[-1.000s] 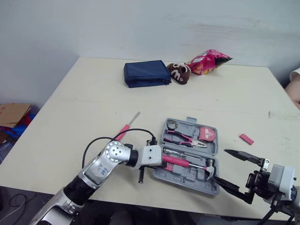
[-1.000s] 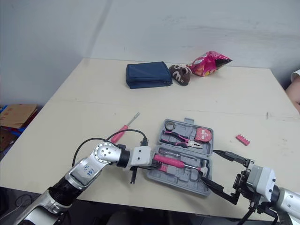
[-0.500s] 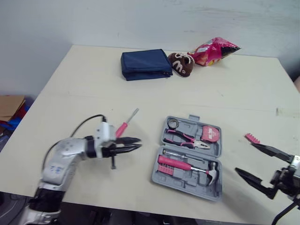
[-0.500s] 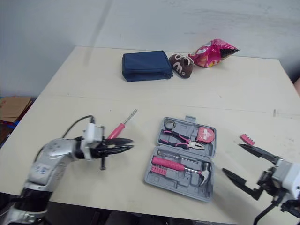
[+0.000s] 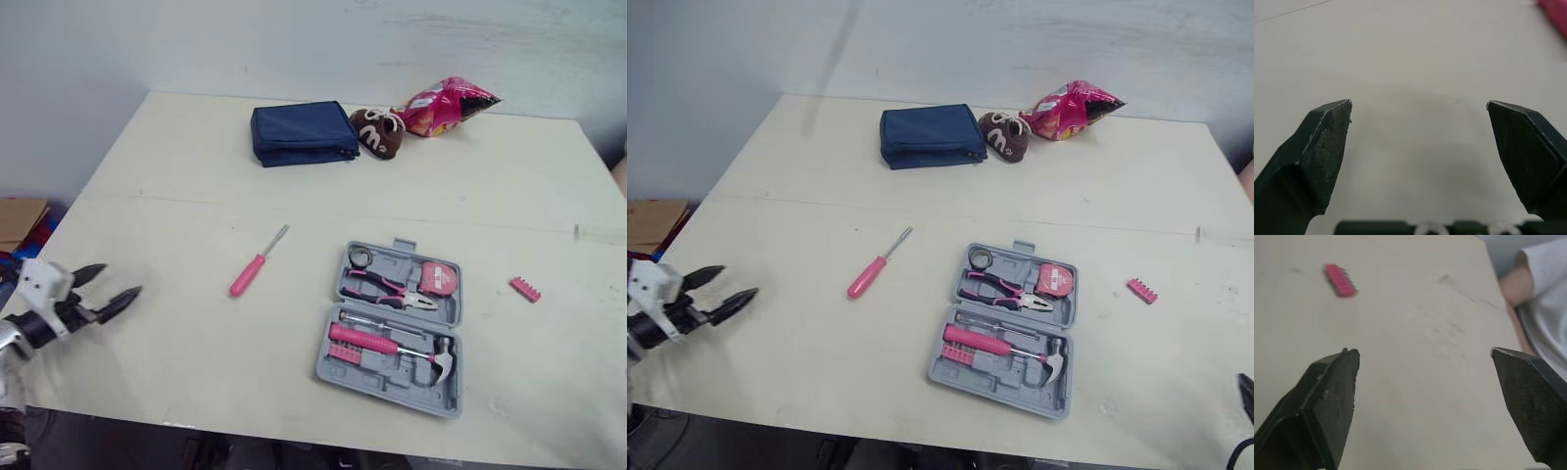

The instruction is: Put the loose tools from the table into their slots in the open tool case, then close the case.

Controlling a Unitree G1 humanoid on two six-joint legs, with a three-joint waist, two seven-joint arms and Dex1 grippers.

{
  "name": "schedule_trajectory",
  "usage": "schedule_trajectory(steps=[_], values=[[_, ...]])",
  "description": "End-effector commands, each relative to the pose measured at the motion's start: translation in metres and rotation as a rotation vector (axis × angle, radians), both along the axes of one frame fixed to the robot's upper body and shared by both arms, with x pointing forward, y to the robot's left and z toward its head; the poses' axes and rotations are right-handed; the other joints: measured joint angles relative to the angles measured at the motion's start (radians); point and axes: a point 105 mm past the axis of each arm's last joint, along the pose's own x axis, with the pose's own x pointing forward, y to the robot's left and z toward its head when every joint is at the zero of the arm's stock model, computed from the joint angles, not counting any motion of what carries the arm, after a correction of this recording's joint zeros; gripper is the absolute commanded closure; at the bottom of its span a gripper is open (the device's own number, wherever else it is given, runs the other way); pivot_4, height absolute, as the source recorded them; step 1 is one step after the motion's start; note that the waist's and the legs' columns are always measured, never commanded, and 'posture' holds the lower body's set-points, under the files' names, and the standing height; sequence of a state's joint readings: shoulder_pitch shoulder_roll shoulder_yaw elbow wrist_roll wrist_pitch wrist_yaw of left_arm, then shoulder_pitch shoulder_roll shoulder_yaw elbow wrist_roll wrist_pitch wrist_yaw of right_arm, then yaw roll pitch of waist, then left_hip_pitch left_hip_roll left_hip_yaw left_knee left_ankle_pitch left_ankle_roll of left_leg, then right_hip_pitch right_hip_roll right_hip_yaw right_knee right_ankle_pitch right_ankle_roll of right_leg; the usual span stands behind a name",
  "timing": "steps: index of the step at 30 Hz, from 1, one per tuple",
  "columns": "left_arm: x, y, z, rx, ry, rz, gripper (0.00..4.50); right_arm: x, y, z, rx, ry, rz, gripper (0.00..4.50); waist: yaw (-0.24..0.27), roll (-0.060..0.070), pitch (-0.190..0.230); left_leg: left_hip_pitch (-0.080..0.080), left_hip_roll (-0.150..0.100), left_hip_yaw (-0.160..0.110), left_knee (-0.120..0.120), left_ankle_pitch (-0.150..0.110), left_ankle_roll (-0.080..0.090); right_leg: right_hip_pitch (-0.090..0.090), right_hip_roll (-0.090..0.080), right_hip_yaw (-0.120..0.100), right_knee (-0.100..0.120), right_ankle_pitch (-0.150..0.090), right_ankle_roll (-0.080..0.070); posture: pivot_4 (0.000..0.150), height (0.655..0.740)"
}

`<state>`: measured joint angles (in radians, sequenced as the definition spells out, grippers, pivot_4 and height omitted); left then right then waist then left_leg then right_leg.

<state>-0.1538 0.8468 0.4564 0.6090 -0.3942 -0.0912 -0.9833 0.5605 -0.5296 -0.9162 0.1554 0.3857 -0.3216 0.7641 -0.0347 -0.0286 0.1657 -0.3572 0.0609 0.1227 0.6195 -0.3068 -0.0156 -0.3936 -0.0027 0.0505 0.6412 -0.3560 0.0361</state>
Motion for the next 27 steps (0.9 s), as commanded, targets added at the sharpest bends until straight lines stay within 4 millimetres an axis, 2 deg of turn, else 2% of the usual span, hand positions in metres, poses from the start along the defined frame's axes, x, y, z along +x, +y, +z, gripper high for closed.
schedule_trajectory(steps=[1,8,12,18,20,24,27], values=[[-0.005,0.014,0.007,0.012,-0.022,0.018,0.01,-0.012,-0.014,0.005,-0.048,0.010,-0.141,0.00,-0.002,0.000,0.000,0.001,0.000,0.000,-0.001,-0.001,-0.002,0.000,0.000,0.000,0.001,0.000,-0.001,0.150,0.7400],[-0.005,0.010,0.008,-0.014,-0.038,-0.019,0.01,-0.012,-0.005,-0.003,-0.017,0.022,-0.131,0.00,-0.012,0.000,0.000,0.003,0.000,0.000,-0.003,0.002,-0.001,0.000,0.000,-0.001,0.005,-0.001,-0.002,0.150,0.7400],[0.002,-0.015,0.016,-0.040,-0.083,-0.118,0.01,0.014,0.014,0.005,0.071,-0.046,-0.006,0.00,-0.026,0.000,0.000,0.004,0.000,0.001,-0.003,0.003,-0.001,0.002,0.000,-0.001,0.006,-0.001,-0.002,0.150,0.7400],[0.020,-0.074,0.047,-0.077,-0.161,-0.325,0.01,0.060,0.025,0.022,0.073,-0.095,0.090,0.00,-0.026,-0.002,0.000,0.004,0.000,0.001,0.004,0.005,-0.001,0.001,0.000,-0.001,0.013,0.000,0.000,0.150,0.7400],[0.023,-0.103,0.061,-0.082,-0.180,-0.434,0.01,0.080,0.027,0.023,0.094,-0.091,0.116,0.00,-0.024,-0.001,0.000,0.004,0.000,0.001,0.006,0.005,-0.001,0.002,0.001,-0.001,0.014,0.000,0.000,0.150,0.7400],[0.023,-0.148,0.077,-0.064,-0.189,-0.604,0.01,0.109,0.031,0.027,0.116,-0.063,0.182,0.00,-0.024,-0.001,0.001,0.004,0.000,0.001,0.009,0.005,0.000,0.002,0.001,0.000,0.016,0.000,0.001,0.150,0.7400],[0.015,-0.184,0.088,-0.102,-0.172,-0.751,0.01,0.130,0.039,0.031,0.137,-0.002,0.296,0.00,-0.023,0.001,0.002,0.003,-0.001,0.002,0.010,0.005,0.000,0.002,0.002,0.001,0.016,0.001,0.002,0.150,0.7400]])
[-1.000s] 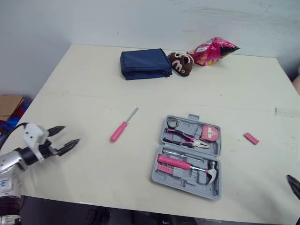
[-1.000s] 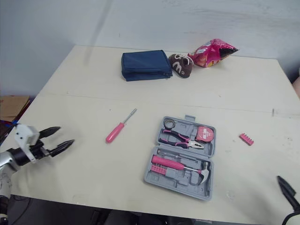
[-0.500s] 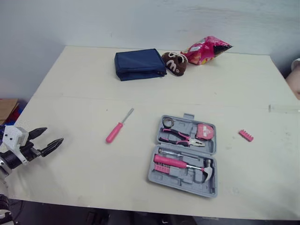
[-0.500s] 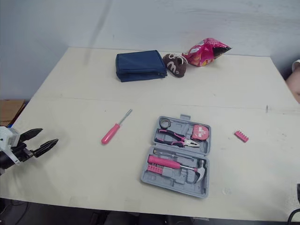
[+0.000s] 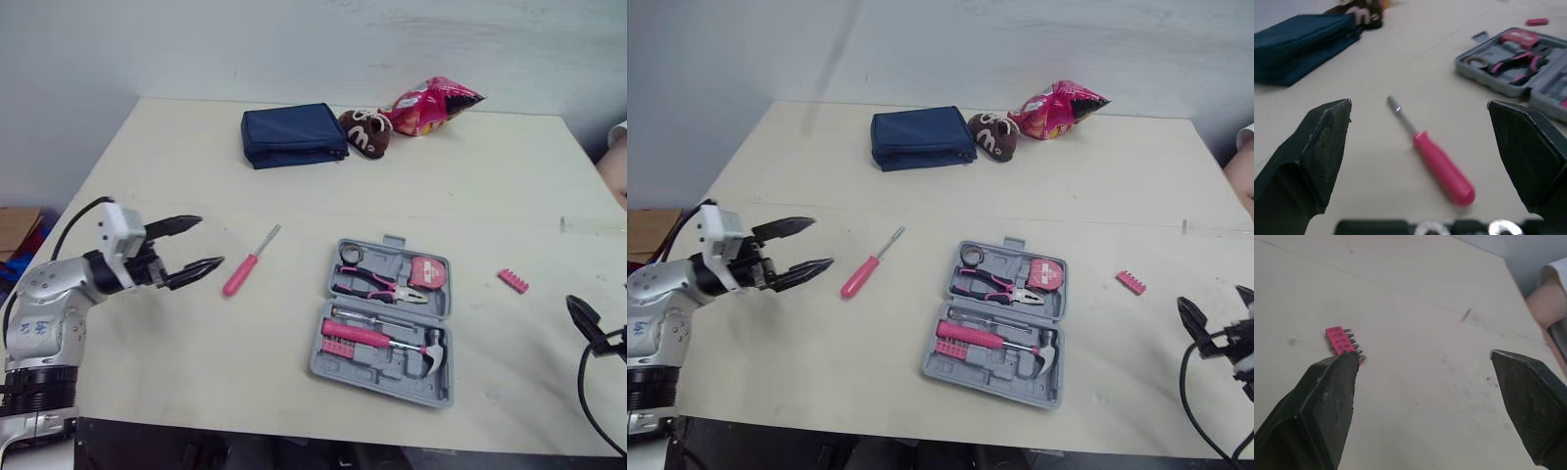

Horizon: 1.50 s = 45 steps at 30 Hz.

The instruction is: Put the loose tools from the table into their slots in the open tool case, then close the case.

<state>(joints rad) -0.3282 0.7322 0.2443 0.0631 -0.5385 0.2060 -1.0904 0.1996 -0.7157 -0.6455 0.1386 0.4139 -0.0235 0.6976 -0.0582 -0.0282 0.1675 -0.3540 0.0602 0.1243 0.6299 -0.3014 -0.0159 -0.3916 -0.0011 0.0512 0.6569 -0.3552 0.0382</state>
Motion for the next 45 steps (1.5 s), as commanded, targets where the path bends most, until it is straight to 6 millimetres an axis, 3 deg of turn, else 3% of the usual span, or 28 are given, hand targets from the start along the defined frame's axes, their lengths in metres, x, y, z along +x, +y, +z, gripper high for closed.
schedule_trajectory(steps=[1,8,14,24,33,45], values=[[-0.014,-0.039,0.018,-0.030,0.002,-0.179,0.01,0.016,0.005,0.009,0.002,0.051,0.115,0.00,-0.001,0.001,0.001,0.000,0.000,0.000,0.000,0.000,0.000,0.000,0.000,0.001,0.000,0.000,0.001,0.150,0.7400],[-0.041,-0.081,0.020,-0.030,0.081,-0.387,0.01,0.049,0.010,0.002,0.046,0.163,0.243,0.00,-0.005,0.001,0.001,0.000,0.003,0.002,0.002,0.006,-0.010,0.000,0.008,0.007,0.000,0.001,0.002,0.150,0.7400],[-0.056,-0.103,0.025,-0.033,0.116,-0.470,0.01,0.063,0.016,-0.017,0.060,0.275,0.350,0.00,-0.003,0.001,0.002,0.000,0.003,0.001,0.002,0.007,-0.010,0.000,0.009,0.007,0.000,0.001,0.002,0.150,0.7400],[-0.068,-0.110,0.026,-0.015,0.156,-0.519,0.01,0.077,0.014,-0.025,0.071,0.308,0.385,0.00,-0.013,0.002,0.003,0.000,0.003,0.002,0.006,0.008,-0.010,0.000,0.009,0.008,0.002,0.001,0.002,0.150,0.7400],[-0.073,-0.106,0.027,0.023,0.188,-0.541,0.01,0.085,0.030,-0.038,0.149,0.370,0.458,0.00,-0.029,0.002,0.003,0.001,0.003,0.001,0.008,0.008,-0.010,0.001,0.009,0.008,0.004,0.001,0.002,0.150,0.7400],[-0.077,-0.103,0.025,0.055,0.216,-0.550,0.01,0.093,0.054,-0.050,0.103,0.380,0.546,0.00,-0.046,-0.003,0.007,0.003,0.004,-0.001,0.015,0.008,-0.010,0.006,0.010,0.008,0.004,0.002,0.003,0.150,0.7400]])
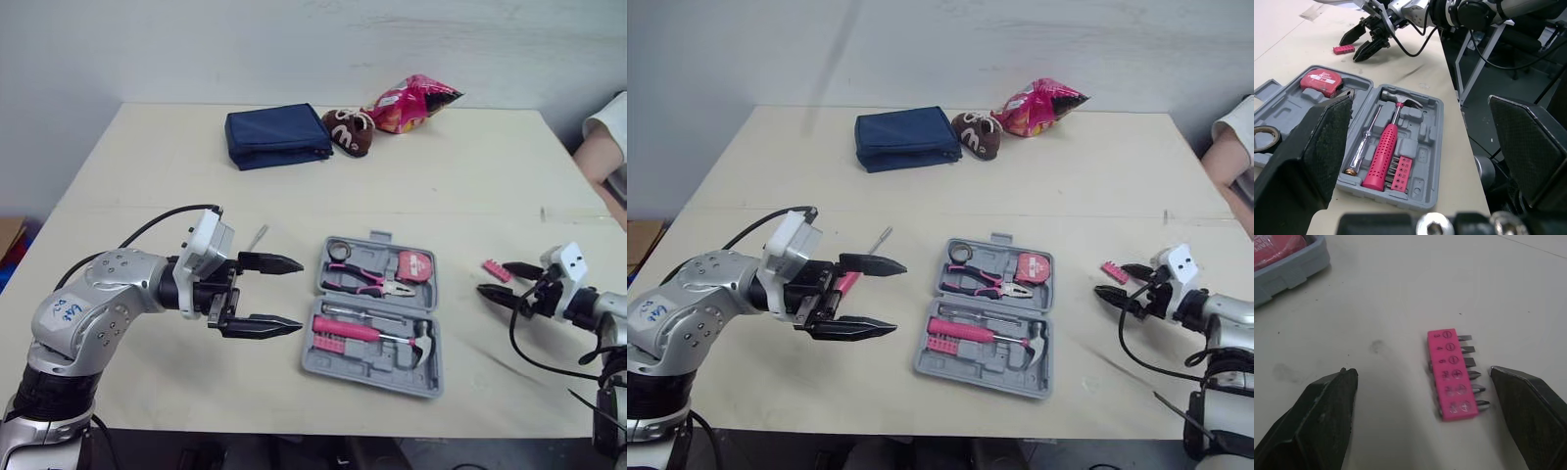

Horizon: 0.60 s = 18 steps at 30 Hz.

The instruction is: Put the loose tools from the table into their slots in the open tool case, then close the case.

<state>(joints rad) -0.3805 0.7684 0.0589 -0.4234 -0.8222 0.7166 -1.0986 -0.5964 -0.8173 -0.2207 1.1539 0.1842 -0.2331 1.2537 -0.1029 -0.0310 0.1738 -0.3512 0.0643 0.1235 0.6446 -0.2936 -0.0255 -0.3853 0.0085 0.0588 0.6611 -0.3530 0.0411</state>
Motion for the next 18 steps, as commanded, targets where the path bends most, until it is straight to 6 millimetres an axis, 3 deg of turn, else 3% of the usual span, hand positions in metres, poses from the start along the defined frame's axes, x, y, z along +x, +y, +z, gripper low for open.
schedule_trajectory(steps=[1,7,10,15,16,18], values=[[-0.007,-0.001,0.007,0.010,-0.037,-0.028,0.01,-0.002,0.003,-0.008,-0.004,0.039,0.022,0.00,-0.003,-0.001,0.001,0.000,0.000,0.000,0.000,0.000,0.000,0.001,0.000,0.000,0.000,0.000,0.000,0.150,0.7400],[-0.007,-0.003,0.005,0.011,-0.037,-0.030,0.01,-0.002,0.002,-0.009,-0.003,0.044,0.009,0.00,-0.005,-0.003,0.002,0.001,0.000,-0.002,0.001,0.000,0.000,0.002,0.000,-0.001,0.000,0.000,0.000,0.150,0.7400],[-0.007,-0.004,0.005,0.013,-0.036,-0.035,0.00,-0.001,-0.001,-0.011,-0.011,0.029,-0.026,0.79,-0.004,-0.003,0.002,0.001,0.000,-0.002,0.001,0.000,0.001,0.002,0.000,-0.001,0.000,0.000,0.000,0.150,0.7400],[-0.006,-0.004,0.005,0.016,-0.037,-0.036,0.00,0.000,-0.007,-0.013,-0.036,0.006,-0.082,3.34,-0.005,-0.004,0.003,0.001,0.000,-0.002,0.002,-0.001,0.001,0.004,0.000,-0.001,-0.001,0.001,0.001,0.150,0.7400],[-0.007,-0.004,0.005,0.016,-0.037,-0.038,0.00,0.001,-0.007,-0.012,-0.032,-0.008,-0.085,3.68,-0.005,-0.005,0.003,0.002,0.000,-0.002,0.002,-0.001,0.001,0.005,-0.001,-0.001,-0.002,0.001,0.001,0.150,0.7400],[-0.007,-0.005,0.005,0.014,-0.036,-0.041,0.00,0.001,-0.007,-0.008,-0.034,-0.031,-0.081,3.68,-0.004,-0.007,0.004,0.006,-0.001,-0.002,0.002,-0.001,0.003,0.011,-0.001,-0.001,-0.003,0.002,0.002,0.150,0.7400]])
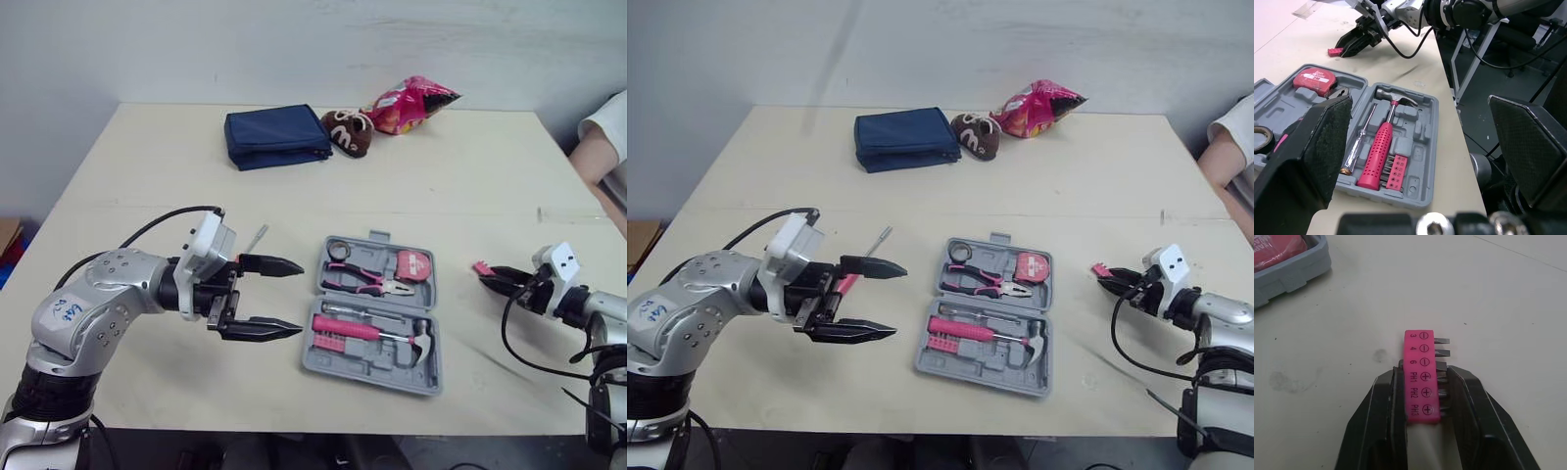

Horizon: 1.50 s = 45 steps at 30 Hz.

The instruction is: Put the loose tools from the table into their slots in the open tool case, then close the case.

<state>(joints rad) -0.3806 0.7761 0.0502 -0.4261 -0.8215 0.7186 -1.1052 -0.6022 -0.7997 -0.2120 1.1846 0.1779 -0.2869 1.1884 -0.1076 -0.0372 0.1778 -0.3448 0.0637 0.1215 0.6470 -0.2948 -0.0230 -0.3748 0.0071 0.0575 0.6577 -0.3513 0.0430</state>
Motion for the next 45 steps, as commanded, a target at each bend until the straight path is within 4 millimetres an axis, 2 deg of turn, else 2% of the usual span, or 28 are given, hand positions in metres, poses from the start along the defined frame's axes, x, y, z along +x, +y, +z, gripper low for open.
schedule_trajectory(steps=[1,5,9,12,14,17,21,24,29,32,38,45], values=[[-0.006,-0.005,0.006,-0.001,-0.041,-0.034,0.00,-0.004,-0.007,-0.001,-0.015,-0.021,-0.032,3.68,0.000,-0.001,0.000,0.000,0.000,0.000,0.000,-0.001,0.001,0.001,0.000,0.000,-0.001,0.000,0.000,0.150,0.7400],[-0.005,-0.008,0.007,-0.024,-0.072,-0.039,0.00,-0.004,-0.002,0.026,-0.059,-0.140,0.062,3.68,0.007,0.001,0.003,0.000,-0.001,0.000,0.000,-0.001,0.002,0.001,-0.001,0.000,-0.002,0.001,0.001,0.150,0.7400],[-0.002,-0.008,0.006,-0.047,-0.131,-0.023,0.00,-0.010,0.010,0.051,-0.101,-0.223,0.172,3.68,0.012,0.010,0.010,-0.001,-0.001,0.001,-0.001,-0.001,0.002,-0.001,0.000,0.000,-0.001,0.001,0.001,0.150,0.7400],[-0.003,-0.009,0.001,-0.046,-0.165,-0.033,0.00,-0.027,0.034,0.076,-0.143,-0.262,0.306,3.68,0.019,0.013,0.012,-0.003,0.001,0.000,-0.002,-0.002,0.000,-0.003,0.001,0.000,-0.001,0.000,0.001,0.150,0.7400],[-0.007,-0.008,-0.006,-0.021,-0.176,-0.065,0.00,-0.043,0.051,0.087,-0.192,-0.219,0.389,3.68,0.025,0.015,0.012,-0.004,0.001,0.000,-0.002,-0.003,-0.001,-0.005,0.002,0.000,-0.001,-0.001,0.001,0.150,0.7400],[-0.011,-0.006,-0.019,0.030,-0.215,-0.101,0.00,-0.064,0.081,0.098,-0.154,-0.109,0.439,3.68,0.029,0.015,0.012,-0.012,0.001,0.000,-0.002,-0.003,-0.001,-0.013,0.001,0.000,-0.001,-0.002,0.002,0.150,0.7400],[-0.007,-0.005,-0.025,0.033,-0.231,-0.097,0.00,-0.106,0.133,0.095,-0.197,0.044,0.620,3.68,0.032,0.014,0.012,-0.015,0.001,0.000,-0.001,-0.003,-0.001,-0.016,0.001,0.000,0.000,-0.002,0.002,0.150,0.7400],[-0.008,-0.005,-0.031,0.039,-0.230,-0.101,0.00,-0.122,0.160,0.089,-0.212,0.099,0.656,3.68,0.030,0.012,0.013,-0.016,0.001,-0.001,-0.001,-0.004,0.001,-0.016,0.001,0.000,0.000,-0.001,0.002,0.150,0.7400],[-0.015,-0.002,-0.037,0.031,-0.192,-0.079,0.00,-0.136,0.189,0.071,-0.212,0.180,0.628,3.68,0.028,0.009,0.014,-0.019,0.001,-0.001,-0.001,-0.005,0.002,-0.019,-0.001,-0.001,0.000,-0.001,0.002,0.150,0.7400],[-0.019,-0.001,-0.039,0.034,-0.180,-0.065,0.00,-0.137,0.197,0.062,-0.227,0.204,0.609,3.68,0.027,0.008,0.014,-0.024,0.001,-0.001,0.000,-0.005,0.002,-0.024,-0.001,-0.001,0.000,-0.001,0.002,0.150,0.7400],[-0.023,-0.002,-0.040,0.029,-0.153,-0.048,0.00,-0.138,0.202,0.042,-0.322,0.234,0.596,3.68,0.030,0.008,0.014,-0.025,0.001,-0.001,0.000,-0.005,0.003,-0.024,-0.001,-0.001,-0.002,-0.001,0.002,0.150,0.7400],[-0.025,-0.003,-0.040,0.040,-0.148,-0.054,0.00,-0.135,0.204,0.033,-0.361,0.254,0.564,3.68,0.027,0.008,0.014,-0.025,0.001,-0.001,0.000,-0.006,0.003,-0.024,-0.001,-0.001,-0.002,-0.001,0.002,0.150,0.7400]])
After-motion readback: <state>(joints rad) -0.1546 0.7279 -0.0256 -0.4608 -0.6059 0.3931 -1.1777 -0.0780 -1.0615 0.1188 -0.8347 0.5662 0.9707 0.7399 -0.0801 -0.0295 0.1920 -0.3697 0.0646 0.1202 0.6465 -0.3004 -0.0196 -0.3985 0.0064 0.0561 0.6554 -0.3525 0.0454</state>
